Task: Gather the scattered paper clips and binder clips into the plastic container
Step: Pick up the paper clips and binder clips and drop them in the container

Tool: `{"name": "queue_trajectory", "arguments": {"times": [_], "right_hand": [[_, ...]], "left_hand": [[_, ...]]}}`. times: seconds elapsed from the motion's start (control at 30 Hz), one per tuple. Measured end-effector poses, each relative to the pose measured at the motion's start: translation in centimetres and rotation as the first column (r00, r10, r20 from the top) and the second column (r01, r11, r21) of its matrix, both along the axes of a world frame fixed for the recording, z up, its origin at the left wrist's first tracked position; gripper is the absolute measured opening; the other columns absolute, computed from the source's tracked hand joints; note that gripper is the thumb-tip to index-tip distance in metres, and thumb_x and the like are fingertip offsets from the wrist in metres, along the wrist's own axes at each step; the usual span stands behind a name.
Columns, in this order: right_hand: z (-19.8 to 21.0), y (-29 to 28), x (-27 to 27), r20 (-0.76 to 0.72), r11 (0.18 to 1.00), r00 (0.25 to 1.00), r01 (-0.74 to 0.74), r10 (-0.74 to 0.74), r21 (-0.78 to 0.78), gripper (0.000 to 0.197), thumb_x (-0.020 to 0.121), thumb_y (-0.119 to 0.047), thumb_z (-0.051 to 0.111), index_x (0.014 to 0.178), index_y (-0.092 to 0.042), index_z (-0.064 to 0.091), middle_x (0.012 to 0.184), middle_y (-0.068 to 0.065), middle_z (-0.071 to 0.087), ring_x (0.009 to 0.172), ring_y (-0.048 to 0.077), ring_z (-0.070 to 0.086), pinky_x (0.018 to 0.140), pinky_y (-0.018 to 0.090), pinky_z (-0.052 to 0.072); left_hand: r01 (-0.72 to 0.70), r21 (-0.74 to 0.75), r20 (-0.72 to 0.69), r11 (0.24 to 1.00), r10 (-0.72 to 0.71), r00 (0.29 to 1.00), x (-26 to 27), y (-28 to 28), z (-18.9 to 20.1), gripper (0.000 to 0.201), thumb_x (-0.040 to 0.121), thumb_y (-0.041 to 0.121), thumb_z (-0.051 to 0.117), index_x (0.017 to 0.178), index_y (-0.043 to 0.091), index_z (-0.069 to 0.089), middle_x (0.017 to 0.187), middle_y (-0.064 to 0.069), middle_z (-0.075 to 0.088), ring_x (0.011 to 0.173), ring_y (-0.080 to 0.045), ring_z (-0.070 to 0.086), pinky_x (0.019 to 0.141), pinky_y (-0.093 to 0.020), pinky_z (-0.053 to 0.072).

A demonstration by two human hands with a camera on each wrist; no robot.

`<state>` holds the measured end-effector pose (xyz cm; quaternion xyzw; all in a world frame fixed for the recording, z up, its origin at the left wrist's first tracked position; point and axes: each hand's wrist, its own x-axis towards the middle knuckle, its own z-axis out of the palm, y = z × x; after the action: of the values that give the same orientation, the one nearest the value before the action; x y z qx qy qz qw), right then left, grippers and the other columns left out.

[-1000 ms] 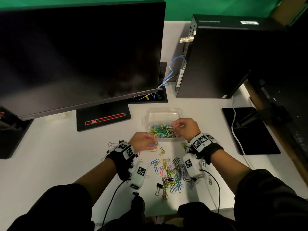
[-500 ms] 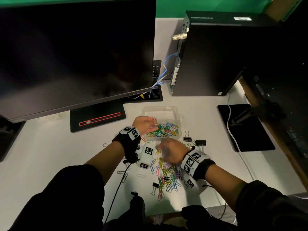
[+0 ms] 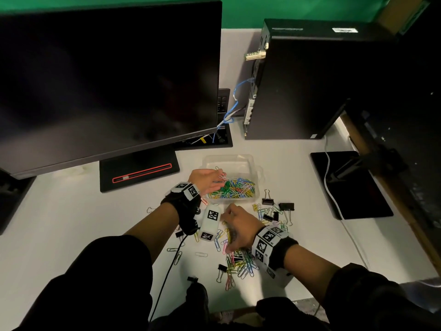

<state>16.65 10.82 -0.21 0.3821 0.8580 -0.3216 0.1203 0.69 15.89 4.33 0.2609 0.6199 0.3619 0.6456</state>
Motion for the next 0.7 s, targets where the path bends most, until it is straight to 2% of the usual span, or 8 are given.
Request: {"name": "queue_trajectory", "arguments": {"times": [0.07,0.13,0.27,0.4,0.5,0.57,0.67,0.7], "right_hand": [[0.1,0.1,-0.1,0.007,0.999,1.000,0.018,-0.018,-0.029,0.076,0.061,-0.036,0.081,0.125,-0.013,0.047,0.122,0.010,0.040,0.112,0.026,0.041,0.091,0.034,0.042],[0.3,0.3,-0.2,0.010,0.997,0.999,0.045,-0.044,-0.057,0.058,0.067,-0.028,0.078,0.117,-0.012,0.053,0.116,0.009,0.043,0.107,0.026,0.046,0.084,0.031,0.041],[0.7,0.4,-0.1,0.015,0.995,0.997,0.075,-0.074,-0.064,0.030,0.075,-0.021,0.071,0.101,-0.010,0.061,0.106,0.010,0.051,0.099,0.029,0.054,0.079,0.030,0.041],[0.9,0.5,-0.1,-0.006,0.994,0.996,0.092,-0.093,-0.059,0.019,0.077,-0.015,0.067,0.095,-0.011,0.065,0.105,0.011,0.058,0.097,0.027,0.056,0.080,0.029,0.042],[1.2,0.7,-0.1,-0.019,0.992,0.994,0.104,-0.105,-0.073,0.014,0.077,-0.012,0.065,0.092,-0.011,0.066,0.103,0.008,0.064,0.096,0.024,0.058,0.082,0.028,0.043],[1.4,1.0,-0.1,-0.045,0.988,0.990,0.134,-0.137,-0.077,0.013,0.077,-0.009,0.063,0.089,-0.011,0.067,0.100,0.006,0.068,0.094,0.022,0.060,0.083,0.027,0.045],[1.7,1.5,0.1,-0.106,0.981,0.976,0.182,-0.188,-0.062,0.013,0.077,-0.004,0.063,0.087,-0.008,0.069,0.096,0.007,0.070,0.091,0.021,0.062,0.084,0.028,0.049],[1.7,1.7,0.3,-0.120,0.978,0.971,0.198,-0.205,-0.064,0.013,0.077,-0.003,0.063,0.088,-0.008,0.070,0.096,0.007,0.071,0.090,0.020,0.062,0.082,0.025,0.048]], "left_hand": [[0.020,-0.018,0.056,1.000,-0.019,0.998,-0.4,0.1,0.2,0.034,0.095,0.012,0.049,0.123,-0.007,0.052,0.120,-0.022,0.055,0.114,-0.032,0.054,0.106,-0.035,0.040],[0.015,0.016,0.090,1.000,-0.016,0.996,-0.8,0.2,0.1,0.027,0.093,0.007,0.052,0.117,-0.006,0.055,0.114,-0.021,0.059,0.106,-0.029,0.061,0.103,-0.034,0.044],[0.002,0.091,0.086,0.996,-0.009,0.996,-1.0,-0.2,-0.3,0.007,0.086,0.003,0.062,0.092,0.001,0.061,0.095,-0.016,0.066,0.065,-0.012,0.072,0.070,-0.021,0.059],[-0.016,0.102,0.117,0.995,0.004,0.993,-1.2,-0.2,-0.4,0.009,0.082,-0.001,0.064,0.083,0.006,0.059,0.087,-0.013,0.066,0.065,-0.014,0.071,0.063,-0.017,0.058],[0.013,0.121,-0.006,0.993,-0.012,1.000,-1.3,-0.1,-0.7,0.017,0.079,-0.003,0.067,0.078,0.010,0.057,0.081,-0.010,0.064,0.069,-0.015,0.066,0.066,-0.017,0.057],[0.033,0.127,0.005,0.991,-0.034,0.999,-1.5,0.1,-1.0,0.015,0.082,-0.009,0.062,0.079,0.006,0.059,0.079,-0.011,0.061,0.059,-0.011,0.066,0.060,-0.015,0.057],[0.082,0.103,0.088,0.991,-0.091,0.992,-1.7,0.4,-1.0,0.019,0.089,-0.013,0.045,0.103,-0.011,0.058,0.082,-0.015,0.059,0.054,-0.010,0.069,0.057,-0.015,0.056],[0.105,0.087,0.091,0.991,-0.112,0.989,-1.7,0.5,-0.9,0.021,0.092,-0.010,0.042,0.106,-0.010,0.057,0.083,-0.014,0.059,0.057,-0.011,0.069,0.057,-0.015,0.056]]}}
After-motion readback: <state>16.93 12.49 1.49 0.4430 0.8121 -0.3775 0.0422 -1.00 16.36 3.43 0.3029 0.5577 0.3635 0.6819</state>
